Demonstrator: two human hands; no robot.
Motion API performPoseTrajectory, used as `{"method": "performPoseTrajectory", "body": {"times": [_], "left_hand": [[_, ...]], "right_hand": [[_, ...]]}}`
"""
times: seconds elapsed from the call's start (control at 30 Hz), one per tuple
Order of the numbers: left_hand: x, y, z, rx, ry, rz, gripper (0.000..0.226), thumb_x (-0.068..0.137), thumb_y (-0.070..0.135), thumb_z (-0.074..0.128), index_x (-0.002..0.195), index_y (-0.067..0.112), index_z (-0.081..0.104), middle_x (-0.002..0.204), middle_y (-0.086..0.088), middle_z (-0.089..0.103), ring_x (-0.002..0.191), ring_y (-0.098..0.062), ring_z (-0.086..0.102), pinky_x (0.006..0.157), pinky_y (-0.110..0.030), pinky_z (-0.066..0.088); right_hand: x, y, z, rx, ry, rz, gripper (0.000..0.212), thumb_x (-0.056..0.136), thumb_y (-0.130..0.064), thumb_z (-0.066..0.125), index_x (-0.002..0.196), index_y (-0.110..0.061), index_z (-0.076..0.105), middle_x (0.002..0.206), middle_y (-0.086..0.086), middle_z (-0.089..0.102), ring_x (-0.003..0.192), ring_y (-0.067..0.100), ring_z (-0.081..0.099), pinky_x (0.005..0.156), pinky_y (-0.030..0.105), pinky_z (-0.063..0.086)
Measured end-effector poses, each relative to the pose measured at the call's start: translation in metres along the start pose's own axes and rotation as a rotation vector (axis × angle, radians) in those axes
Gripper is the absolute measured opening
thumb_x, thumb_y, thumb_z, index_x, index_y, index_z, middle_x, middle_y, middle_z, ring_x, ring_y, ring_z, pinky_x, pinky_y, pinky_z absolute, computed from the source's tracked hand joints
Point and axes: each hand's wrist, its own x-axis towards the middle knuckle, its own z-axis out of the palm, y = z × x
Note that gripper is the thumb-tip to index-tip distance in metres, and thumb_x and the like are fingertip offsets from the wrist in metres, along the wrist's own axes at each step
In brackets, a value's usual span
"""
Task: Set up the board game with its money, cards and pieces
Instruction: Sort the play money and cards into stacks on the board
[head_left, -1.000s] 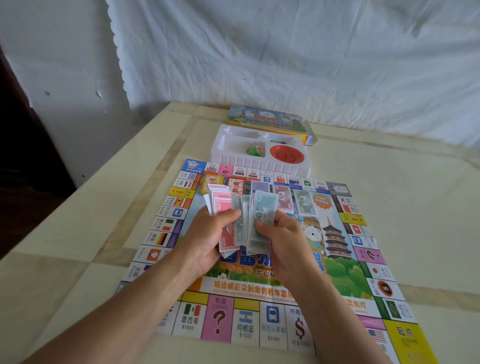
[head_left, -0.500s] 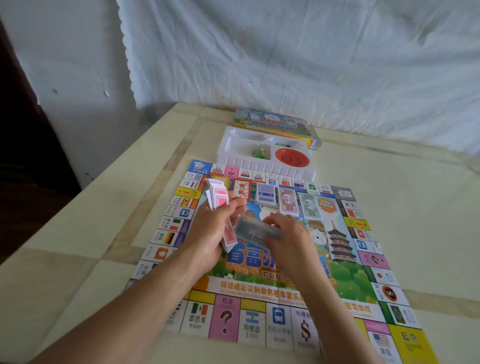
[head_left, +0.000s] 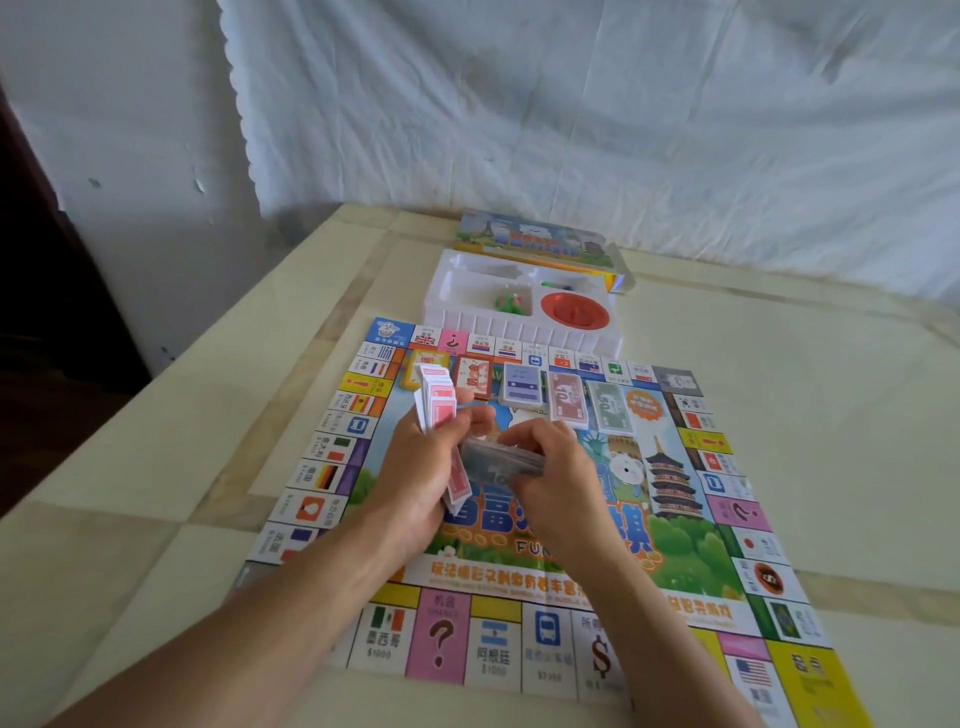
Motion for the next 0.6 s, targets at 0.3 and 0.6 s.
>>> {"method": "performPoseTrajectory", "body": {"times": [0.3, 0.6], "left_hand": [[0.0003, -0.0033, 0.0002, 0.008, 0.004, -0.012, 0.022, 0.099, 0.008, 0.045, 0.112, 0.016, 0.06, 0.089, -0.004, 0.074, 0.086, -0.017, 0.07, 0.071, -0.032, 0.053], [-0.0002, -0.0007, 0.0001, -0.008, -0.028, -0.031, 0.022, 0.099, 0.006, 0.043, 0.113, 0.013, 0.059, 0.09, -0.005, 0.073, 0.085, -0.015, 0.069, 0.066, -0.027, 0.052]], "right_hand": [[0.0005, 0.0045, 0.0006, -0.094, -0.016, -0.021, 0.033, 0.08, 0.012, 0.05, 0.096, -0.015, 0.061, 0.099, 0.0, 0.056, 0.083, 0.013, 0.052, 0.056, 0.01, 0.039], [0.0019, 0.006, 0.0018, -0.219, -0.02, -0.025, 0.022, 0.084, 0.006, 0.052, 0.091, -0.011, 0.063, 0.085, -0.002, 0.054, 0.073, 0.015, 0.049, 0.052, 0.015, 0.032]]}}
